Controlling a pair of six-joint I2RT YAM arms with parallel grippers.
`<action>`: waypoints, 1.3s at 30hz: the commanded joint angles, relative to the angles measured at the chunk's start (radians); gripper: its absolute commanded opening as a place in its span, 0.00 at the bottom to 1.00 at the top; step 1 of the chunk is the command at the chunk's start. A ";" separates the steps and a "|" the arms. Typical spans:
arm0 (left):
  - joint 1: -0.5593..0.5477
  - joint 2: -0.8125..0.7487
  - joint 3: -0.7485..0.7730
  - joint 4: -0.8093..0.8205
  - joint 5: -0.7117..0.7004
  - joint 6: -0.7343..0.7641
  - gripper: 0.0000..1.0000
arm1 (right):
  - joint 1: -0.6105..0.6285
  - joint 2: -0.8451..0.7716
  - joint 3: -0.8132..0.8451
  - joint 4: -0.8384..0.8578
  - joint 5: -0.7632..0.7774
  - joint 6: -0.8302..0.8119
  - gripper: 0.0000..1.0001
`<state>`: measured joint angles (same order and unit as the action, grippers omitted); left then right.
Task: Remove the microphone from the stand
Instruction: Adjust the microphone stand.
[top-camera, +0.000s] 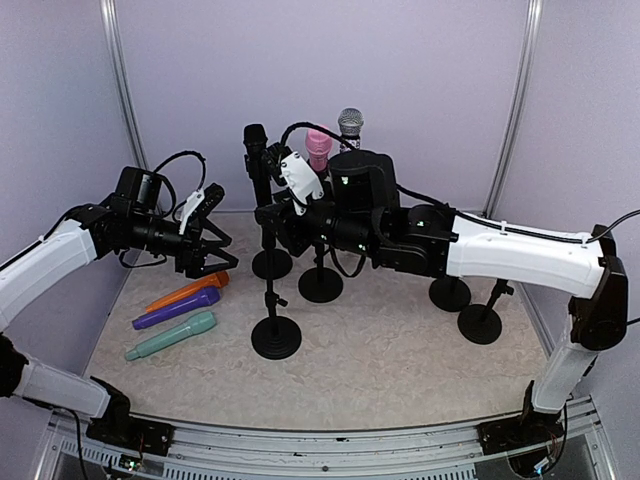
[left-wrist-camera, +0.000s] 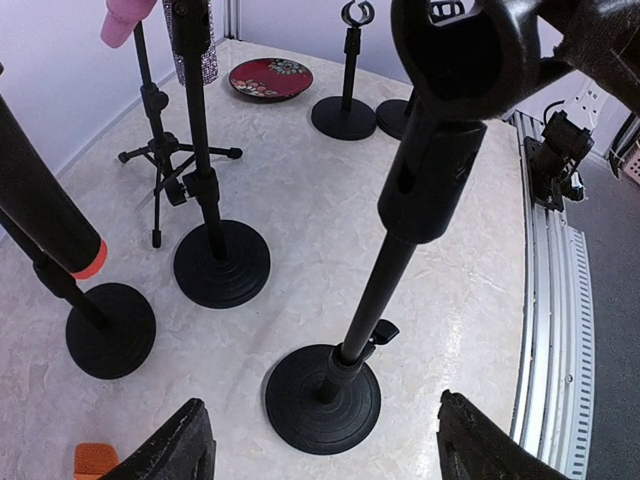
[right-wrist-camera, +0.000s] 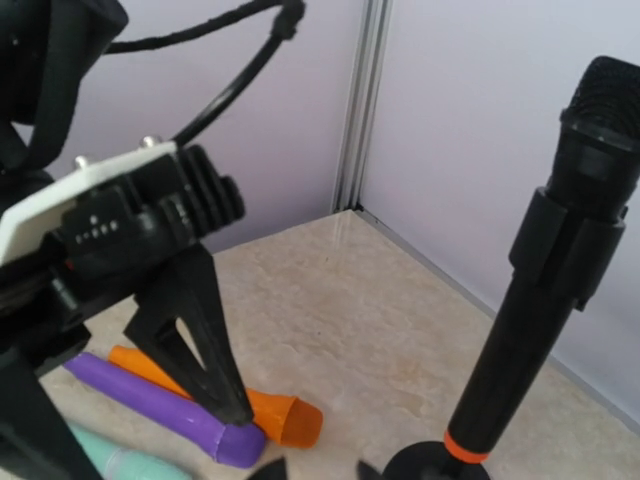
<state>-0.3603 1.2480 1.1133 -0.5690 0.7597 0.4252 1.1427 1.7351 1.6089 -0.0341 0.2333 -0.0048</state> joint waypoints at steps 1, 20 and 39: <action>0.001 0.001 -0.007 -0.001 0.012 0.015 0.74 | -0.005 0.014 -0.085 -0.127 -0.019 0.010 0.22; -0.013 0.033 -0.060 0.039 0.006 0.031 0.68 | 0.055 0.168 -0.031 -0.390 0.082 -0.100 0.01; 0.017 0.022 -0.140 0.078 0.000 0.063 0.72 | 0.055 0.183 0.036 -0.397 0.057 -0.052 0.61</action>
<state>-0.3603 1.2762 0.9745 -0.5114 0.7513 0.4767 1.1912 1.8889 1.6432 -0.3130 0.2707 -0.0715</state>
